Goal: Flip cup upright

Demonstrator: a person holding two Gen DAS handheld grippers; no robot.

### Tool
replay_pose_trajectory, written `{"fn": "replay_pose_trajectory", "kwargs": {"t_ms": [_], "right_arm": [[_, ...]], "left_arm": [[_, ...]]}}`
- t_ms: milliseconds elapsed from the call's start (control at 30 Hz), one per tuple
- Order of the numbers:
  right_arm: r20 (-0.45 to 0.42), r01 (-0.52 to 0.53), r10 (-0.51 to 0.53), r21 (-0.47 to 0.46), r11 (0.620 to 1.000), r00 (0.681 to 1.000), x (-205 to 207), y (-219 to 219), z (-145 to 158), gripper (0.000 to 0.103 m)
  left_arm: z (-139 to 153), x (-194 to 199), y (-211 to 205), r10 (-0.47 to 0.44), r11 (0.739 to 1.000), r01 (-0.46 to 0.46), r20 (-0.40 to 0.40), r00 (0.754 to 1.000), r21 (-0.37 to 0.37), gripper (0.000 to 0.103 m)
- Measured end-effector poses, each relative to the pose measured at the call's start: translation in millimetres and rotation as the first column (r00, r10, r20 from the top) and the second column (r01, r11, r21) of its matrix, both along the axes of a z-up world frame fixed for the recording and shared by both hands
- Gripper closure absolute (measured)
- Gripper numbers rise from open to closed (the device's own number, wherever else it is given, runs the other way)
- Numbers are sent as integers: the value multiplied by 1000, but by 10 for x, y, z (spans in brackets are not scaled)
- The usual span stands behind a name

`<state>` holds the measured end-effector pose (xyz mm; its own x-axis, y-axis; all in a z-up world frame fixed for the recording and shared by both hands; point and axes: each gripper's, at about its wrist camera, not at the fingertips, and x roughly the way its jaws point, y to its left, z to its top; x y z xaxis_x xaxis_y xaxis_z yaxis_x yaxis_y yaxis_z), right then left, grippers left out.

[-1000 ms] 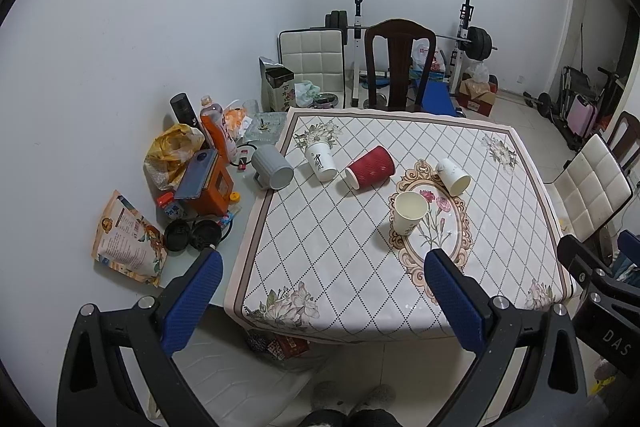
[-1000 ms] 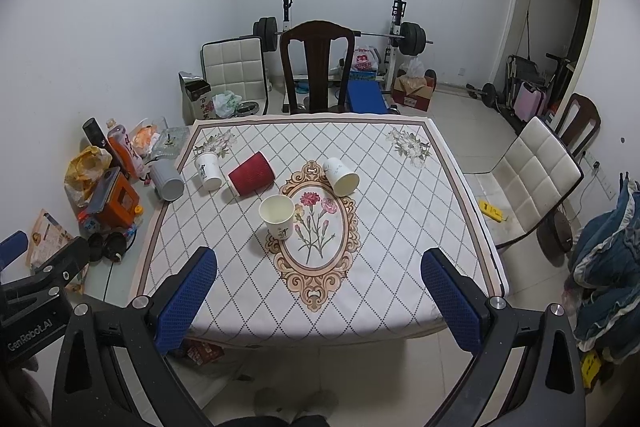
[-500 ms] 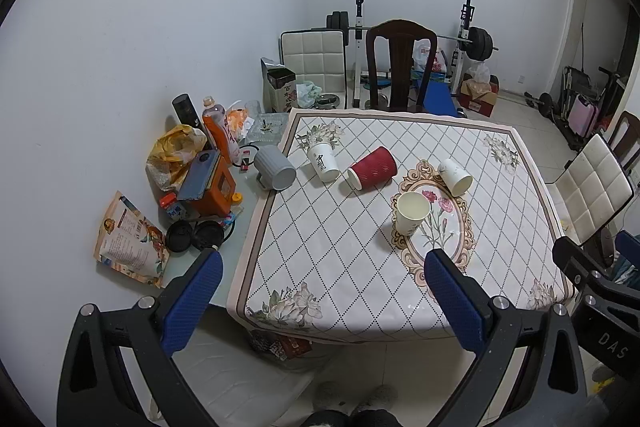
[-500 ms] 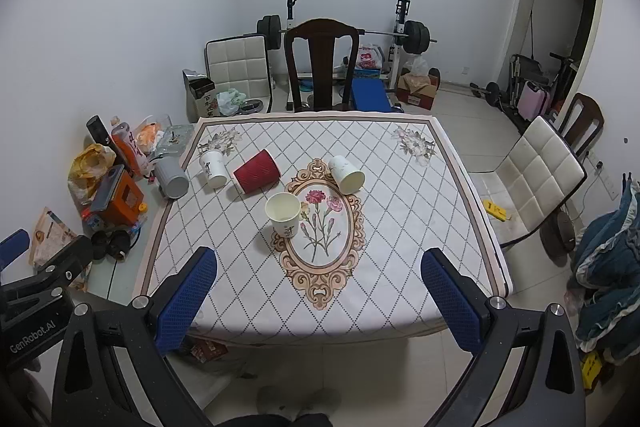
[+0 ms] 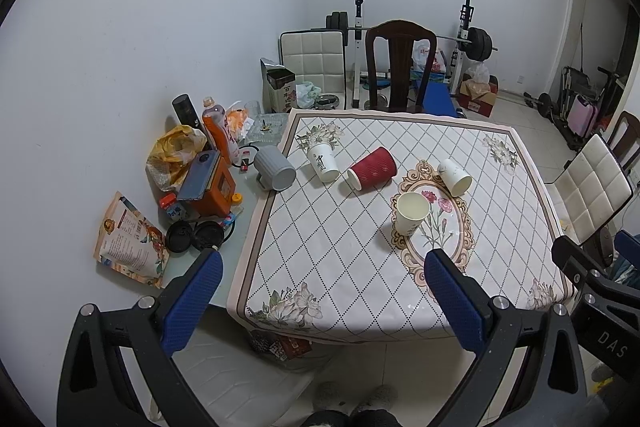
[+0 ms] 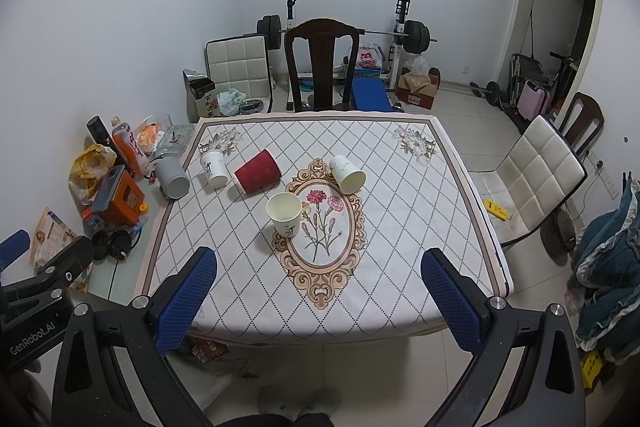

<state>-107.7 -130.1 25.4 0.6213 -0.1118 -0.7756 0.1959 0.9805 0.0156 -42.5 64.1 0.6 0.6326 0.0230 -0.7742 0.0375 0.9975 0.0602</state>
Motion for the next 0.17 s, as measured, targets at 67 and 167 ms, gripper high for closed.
{"fn": "replay_pose_trajectory", "kwargs": {"t_ms": [67, 167], "right_arm": [[-1, -1, 1, 1, 1000, 1000, 2, -5, -1, 0], [-3, -1, 1, 1, 1000, 1000, 4, -9, -2, 0]], "left_arm": [[0, 0, 1, -2, 1000, 2, 1, 1000, 2, 0], [5, 5, 15, -1, 1000, 1, 1, 1000, 3, 0]]}}
